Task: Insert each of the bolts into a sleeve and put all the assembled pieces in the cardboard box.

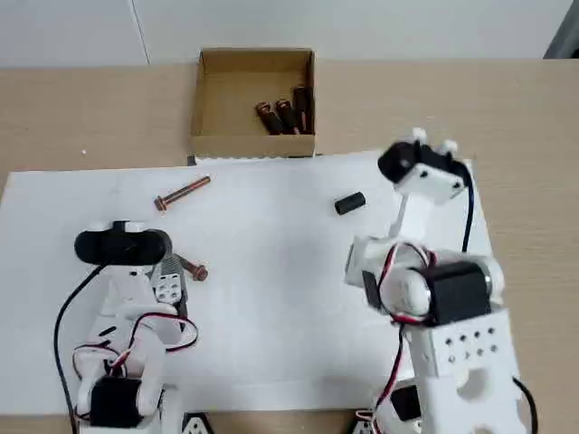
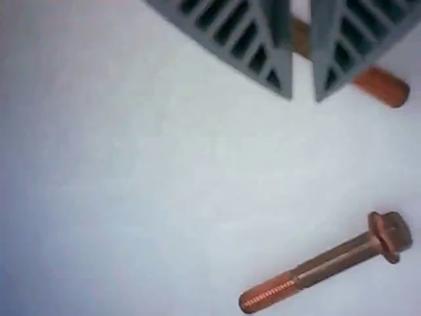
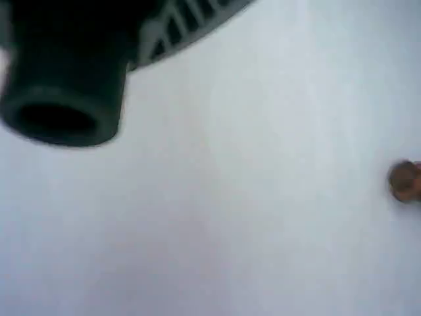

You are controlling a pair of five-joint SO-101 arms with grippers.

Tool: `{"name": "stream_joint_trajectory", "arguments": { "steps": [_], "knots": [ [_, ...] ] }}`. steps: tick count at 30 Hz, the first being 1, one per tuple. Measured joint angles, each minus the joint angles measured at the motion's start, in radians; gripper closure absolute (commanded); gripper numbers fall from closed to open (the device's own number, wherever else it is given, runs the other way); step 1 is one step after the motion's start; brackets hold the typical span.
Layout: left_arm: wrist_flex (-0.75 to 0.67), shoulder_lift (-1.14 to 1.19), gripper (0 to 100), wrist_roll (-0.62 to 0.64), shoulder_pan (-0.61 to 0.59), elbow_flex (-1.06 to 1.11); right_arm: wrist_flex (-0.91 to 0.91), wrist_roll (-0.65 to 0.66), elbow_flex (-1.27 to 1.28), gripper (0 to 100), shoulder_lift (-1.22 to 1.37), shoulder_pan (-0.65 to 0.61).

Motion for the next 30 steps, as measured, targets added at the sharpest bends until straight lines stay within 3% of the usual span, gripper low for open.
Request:
{"name": "stream_joint_trajectory", "arguments": {
  "steps": [6, 12, 24, 27, 30],
  "knots": [
    [0.025, 0.176, 99, 0.005, -0.005, -0.143, -0.017, 0.000, 0.161, 99.5, -0.161, 0.002],
    [0.032, 0.523, 99, 0.055, -0.005, -0.367, -0.018, 0.000, 0.270, 99.5, -0.302, 0.000],
    [0.219, 1.076, 99, 0.060, -0.005, -0.764, -0.018, 0.000, 0.285, 99.5, -0.430, -0.002],
    [0.292, 1.198, 99, 0.002, -0.005, -0.868, -0.018, 0.000, 0.285, 99.5, -0.439, 0.000],
    [0.368, 1.318, 99, -0.160, -0.005, -0.968, -0.018, 0.000, 0.285, 99.5, -0.436, 0.000]
  ]
}}
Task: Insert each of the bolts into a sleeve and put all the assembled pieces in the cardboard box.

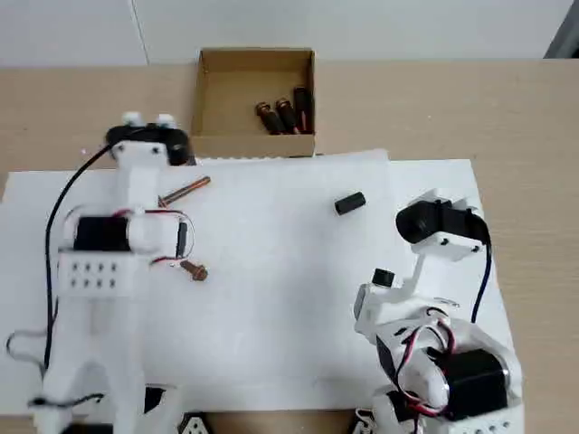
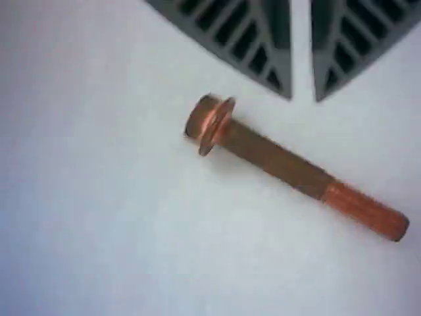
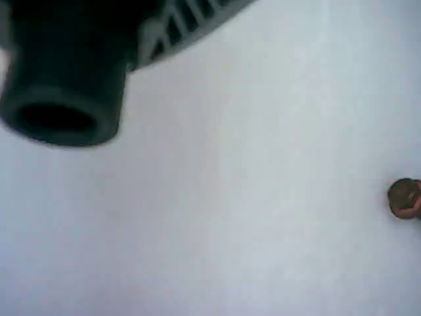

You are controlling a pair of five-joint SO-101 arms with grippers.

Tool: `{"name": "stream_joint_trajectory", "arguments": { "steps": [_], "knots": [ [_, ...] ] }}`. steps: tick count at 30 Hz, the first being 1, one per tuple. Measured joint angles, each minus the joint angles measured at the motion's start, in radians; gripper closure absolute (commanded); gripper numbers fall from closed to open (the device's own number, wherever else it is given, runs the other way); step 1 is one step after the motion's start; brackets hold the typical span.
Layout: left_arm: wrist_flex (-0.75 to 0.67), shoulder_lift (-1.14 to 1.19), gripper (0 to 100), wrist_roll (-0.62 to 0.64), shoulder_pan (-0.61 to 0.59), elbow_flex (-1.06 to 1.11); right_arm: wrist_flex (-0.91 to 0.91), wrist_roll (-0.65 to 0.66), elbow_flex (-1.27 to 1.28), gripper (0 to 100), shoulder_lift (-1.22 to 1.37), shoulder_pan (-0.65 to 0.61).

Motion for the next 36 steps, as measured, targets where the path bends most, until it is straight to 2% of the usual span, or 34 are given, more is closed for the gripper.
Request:
{"name": "stream_joint_trajectory", "arguments": {
  "steps": [6, 10, 14, 20, 22, 26, 29, 36],
  "knots": [
    [0.140, 0.172, 99, -0.457, -0.008, -0.094, -0.009, 0.000, 0.000, 99.5, 0.000, 0.002],
    [0.161, 0.189, 99, -0.756, -0.035, -0.121, -0.017, 0.029, 0.000, 99.5, 0.000, 0.002],
    [0.161, 0.192, 99, -0.990, -0.051, -0.124, -0.038, 0.046, 0.005, 99.5, 0.000, 0.002],
    [0.150, 0.192, 99, -1.229, -0.051, -0.109, -0.080, 0.075, 0.040, 99.5, -0.003, 0.002],
    [0.149, 0.192, 97, -1.267, -0.051, -0.104, -0.110, 0.098, 0.083, 99.5, 0.000, 0.003],
    [0.101, 0.192, 87, -1.278, -0.051, -0.098, -0.173, 0.114, 0.161, 99.5, 0.000, 0.003],
    [0.049, 0.192, 86, -1.278, -0.051, -0.098, -0.221, 0.117, 0.206, 99.5, 0.000, 0.003],
    [0.025, 0.272, 86, -1.297, -0.051, -0.081, -0.284, 0.117, 0.258, 99.5, 0.002, 0.003]
  ]
}}
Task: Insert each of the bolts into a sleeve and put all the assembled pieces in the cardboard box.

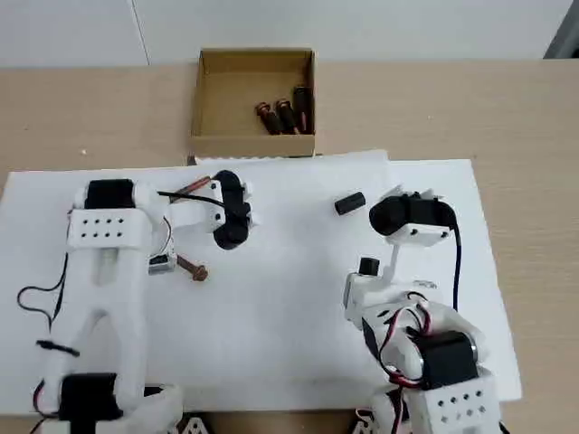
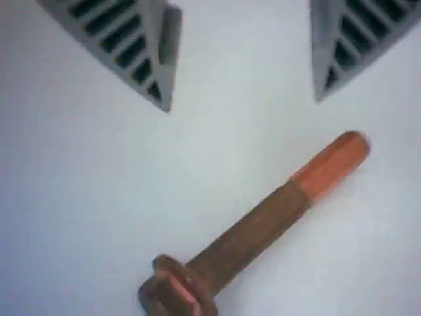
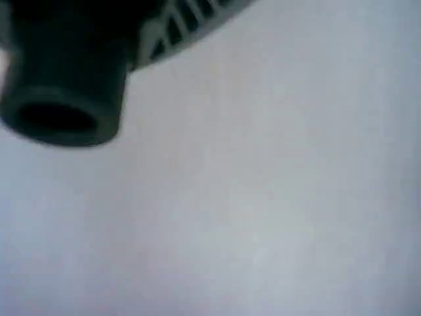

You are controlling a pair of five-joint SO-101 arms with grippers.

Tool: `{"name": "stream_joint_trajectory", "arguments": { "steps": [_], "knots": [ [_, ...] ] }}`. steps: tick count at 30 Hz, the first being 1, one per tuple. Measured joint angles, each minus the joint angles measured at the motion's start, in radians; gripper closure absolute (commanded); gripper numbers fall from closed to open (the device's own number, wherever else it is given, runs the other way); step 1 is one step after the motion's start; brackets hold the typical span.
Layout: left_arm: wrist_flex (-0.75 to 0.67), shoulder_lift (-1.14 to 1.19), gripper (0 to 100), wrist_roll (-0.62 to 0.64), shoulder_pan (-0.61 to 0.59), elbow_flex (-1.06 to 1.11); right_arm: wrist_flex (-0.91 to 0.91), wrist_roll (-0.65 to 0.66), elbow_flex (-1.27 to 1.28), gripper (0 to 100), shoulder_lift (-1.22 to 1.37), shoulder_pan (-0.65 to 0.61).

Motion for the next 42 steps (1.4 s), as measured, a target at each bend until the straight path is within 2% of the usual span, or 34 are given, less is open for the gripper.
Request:
{"name": "stream_joint_trajectory", "arguments": {
  "steps": [9, 13, 21, 25, 29, 35, 42],
  "knots": [
    [-0.123, 0.180, 86, 0.000, 0.000, 0.002, 0.000, 0.002, 0.000, 99.5, 0.000, 0.000],
    [-0.135, 0.244, 87, 0.000, 0.015, 0.002, 0.000, 0.002, 0.000, 99.5, 0.000, 0.000],
    [-0.137, 0.270, 87, 0.000, 0.071, 0.006, 0.000, 0.002, 0.000, 99.5, 0.000, 0.000],
    [-0.181, 0.270, 87, 0.000, 0.100, 0.029, 0.000, 0.002, 0.000, 99.5, 0.000, 0.000],
    [-0.233, 0.269, 92, 0.000, 0.117, 0.081, 0.000, 0.002, 0.000, 99.5, 0.000, 0.000],
    [-0.235, 0.267, 98, 0.000, 0.123, 0.115, 0.000, 0.002, 0.000, 99.5, 0.000, 0.000],
    [-0.235, 0.267, 99, 0.000, 0.123, 0.120, 0.000, 0.002, 0.000, 99.5, 0.000, 0.000]
  ]
}}
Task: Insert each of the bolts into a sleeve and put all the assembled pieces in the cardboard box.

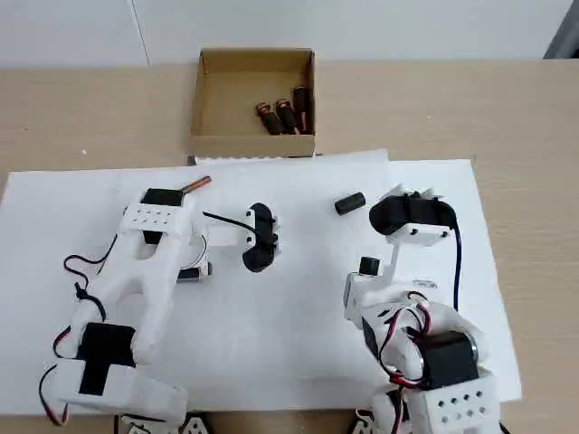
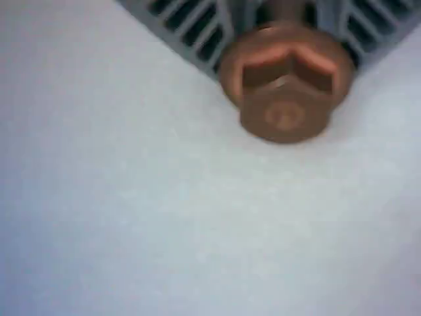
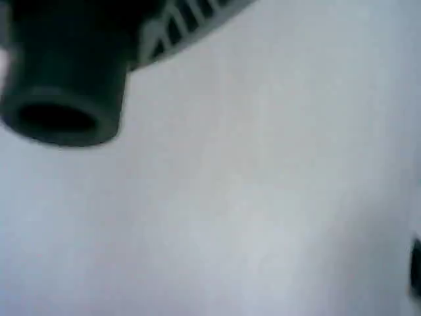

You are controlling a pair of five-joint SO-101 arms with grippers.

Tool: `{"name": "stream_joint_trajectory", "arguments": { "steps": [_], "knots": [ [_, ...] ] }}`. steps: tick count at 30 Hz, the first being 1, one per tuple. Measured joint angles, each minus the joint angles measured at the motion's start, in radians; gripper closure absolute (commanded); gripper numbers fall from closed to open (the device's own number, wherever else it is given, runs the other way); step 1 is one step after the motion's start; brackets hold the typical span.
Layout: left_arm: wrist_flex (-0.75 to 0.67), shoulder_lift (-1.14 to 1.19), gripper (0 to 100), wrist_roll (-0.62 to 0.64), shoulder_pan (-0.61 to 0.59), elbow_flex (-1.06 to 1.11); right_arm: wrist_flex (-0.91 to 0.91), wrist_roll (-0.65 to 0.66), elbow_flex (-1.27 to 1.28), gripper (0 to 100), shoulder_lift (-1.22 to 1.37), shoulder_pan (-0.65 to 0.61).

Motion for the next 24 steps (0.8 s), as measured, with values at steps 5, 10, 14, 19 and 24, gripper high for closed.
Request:
{"name": "stream_joint_trajectory", "arguments": {
  "steps": [5, 10, 14, 19, 24],
  "knots": [
    [0.049, 0.002, 99, 0.000, 0.003, -0.031, 0.000, 0.000, -0.003, 99.5, 0.000, 0.000],
    [0.245, 0.003, 99, 0.029, 0.041, -0.199, 0.000, 0.000, -0.044, 99.5, 0.000, -0.002],
    [0.382, 0.003, 99, 0.100, 0.084, -0.351, 0.000, 0.000, -0.049, 99.5, 0.000, -0.002],
    [0.443, 0.000, 99, 0.253, 0.123, -0.489, 0.041, 0.014, -0.121, 99.5, 0.000, -0.002],
    [0.446, -0.189, 99, 0.476, 0.207, -0.531, 0.087, 0.072, -0.176, 99.5, 0.000, -0.002]
  ]
}}
